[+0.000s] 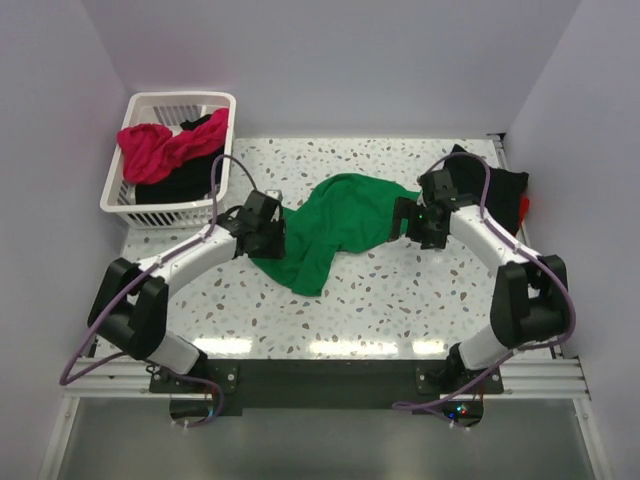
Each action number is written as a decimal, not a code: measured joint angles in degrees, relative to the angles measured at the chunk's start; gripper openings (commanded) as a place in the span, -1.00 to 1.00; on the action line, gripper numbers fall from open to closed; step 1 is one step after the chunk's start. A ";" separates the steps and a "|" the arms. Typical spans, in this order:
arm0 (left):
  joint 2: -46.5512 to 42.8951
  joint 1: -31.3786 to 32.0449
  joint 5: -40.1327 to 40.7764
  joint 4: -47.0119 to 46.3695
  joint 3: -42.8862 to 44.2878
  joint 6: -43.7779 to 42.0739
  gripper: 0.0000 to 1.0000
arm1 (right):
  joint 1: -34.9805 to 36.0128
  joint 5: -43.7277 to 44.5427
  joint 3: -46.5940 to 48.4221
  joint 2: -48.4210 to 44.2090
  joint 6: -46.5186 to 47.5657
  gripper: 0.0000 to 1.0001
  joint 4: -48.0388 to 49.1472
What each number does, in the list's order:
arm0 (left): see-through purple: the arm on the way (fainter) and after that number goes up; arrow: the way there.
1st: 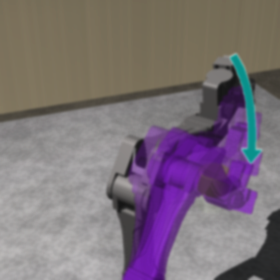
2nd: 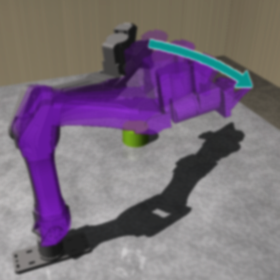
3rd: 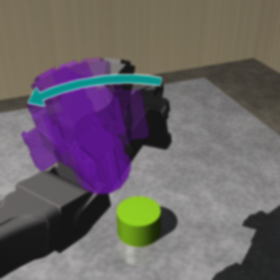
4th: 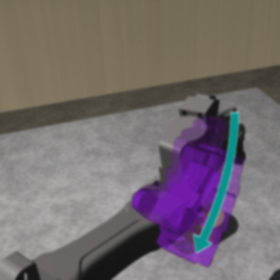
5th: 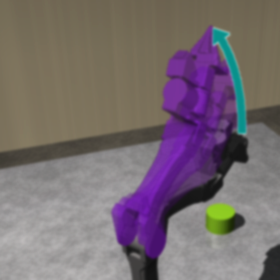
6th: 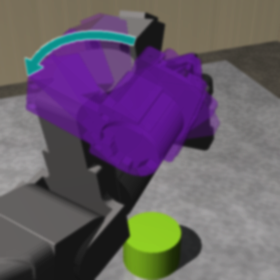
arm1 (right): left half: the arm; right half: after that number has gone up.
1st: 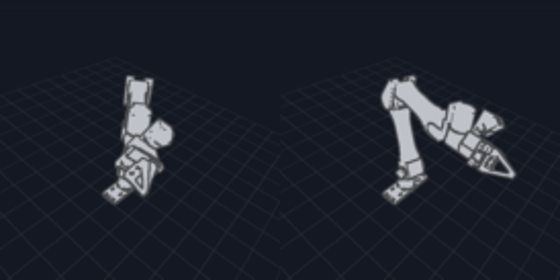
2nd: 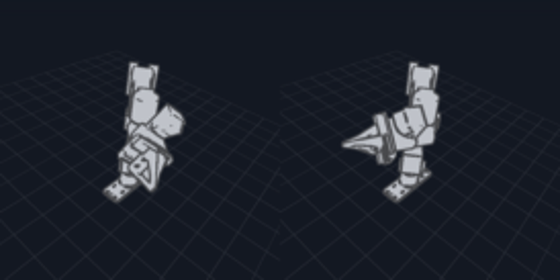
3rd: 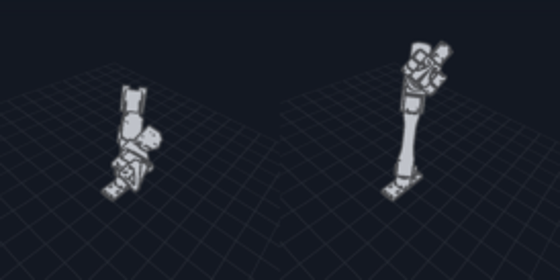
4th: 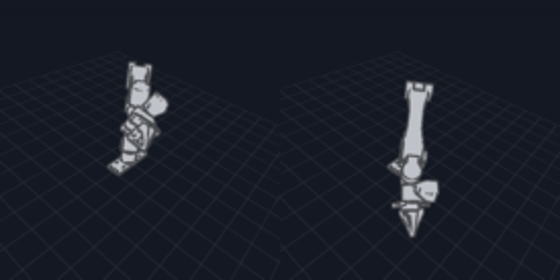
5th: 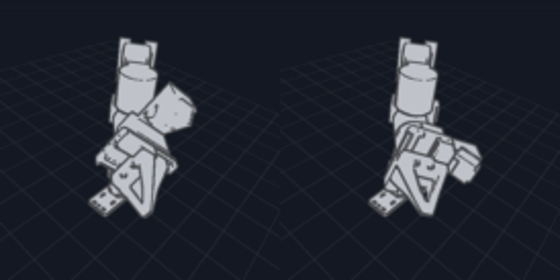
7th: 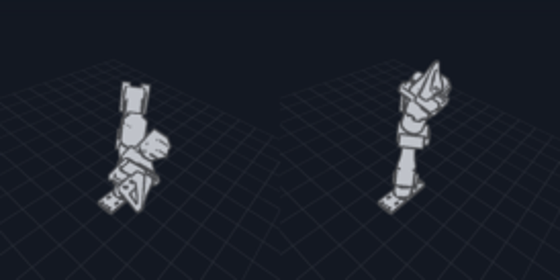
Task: Fold and stack the t-shirts
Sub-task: Flatten the tshirt out
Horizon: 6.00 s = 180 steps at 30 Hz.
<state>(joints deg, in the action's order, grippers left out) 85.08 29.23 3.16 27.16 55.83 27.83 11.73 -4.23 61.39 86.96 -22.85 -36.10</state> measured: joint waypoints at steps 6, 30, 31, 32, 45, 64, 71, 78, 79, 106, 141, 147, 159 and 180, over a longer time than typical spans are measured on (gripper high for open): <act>7.26 -2.51 0.85 1.95 0.00 0.00 0.03 | 0.00 0.09 6.16 9.33 -0.02 0.90 2.45; 19.28 -10.32 -2.99 0.76 9.07 -3.61 -0.71 | -0.79 7.91 26.21 31.87 1.07 0.42 0.17; 19.63 -10.82 -3.30 0.81 9.49 -3.78 -0.85 | -0.83 8.02 26.56 32.11 1.18 0.23 -0.07; 19.98 -11.28 -3.67 0.83 9.99 -3.89 -0.92 | -0.90 8.04 26.69 32.26 1.53 0.14 -0.28; 28.30 -13.49 -1.05 4.22 28.46 -6.84 -1.00 | -1.33 7.61 23.52 30.16 3.43 -0.74 -3.10; 12.35 -14.10 -1.79 2.91 14.01 -4.81 -0.18 | -1.29 3.21 14.97 18.93 2.75 0.36 -10.01; 11.93 -14.10 -5.97 0.70 6.14 -3.13 -0.21 | -1.29 1.90 15.08 18.78 2.73 0.40 -10.01; 14.86 -14.12 -6.58 -1.14 6.03 -1.75 -0.24 | -1.29 1.62 13.97 17.05 2.73 0.47 -9.84; 15.08 -14.12 -6.58 -1.42 6.03 -1.64 -0.25 | -1.29 1.60 13.88 16.76 2.73 0.47 -9.77; 15.89 -14.23 -4.33 -6.51 3.54 0.11 -1.00 | -4.61 0.37 10.62 12.98 2.08 0.59 -9.44; -0.44 -14.25 5.84 2.75 5.60 -1.60 -1.00 | -16.13 -7.45 12.15 23.56 0.66 -0.80 1.53; -0.50 -14.47 7.78 3.91 7.21 -1.95 -1.00 | -16.13 -8.33 13.84 24.02 0.81 -1.00 -0.22; -7.43 -15.37 16.15 4.07 9.33 -2.16 -1.00 | -17.44 3.26 18.62 5.03 5.44 0.01 -10.60; -7.37 -15.50 13.05 3.82 6.10 -1.88 -1.00 | -15.54 -11.91 1.25 13.20 4.57 -0.03 -3.39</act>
<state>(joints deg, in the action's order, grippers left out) 77.71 13.74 16.21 30.98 61.93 25.96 -3.81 -16.14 62.63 100.16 -18.28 -39.48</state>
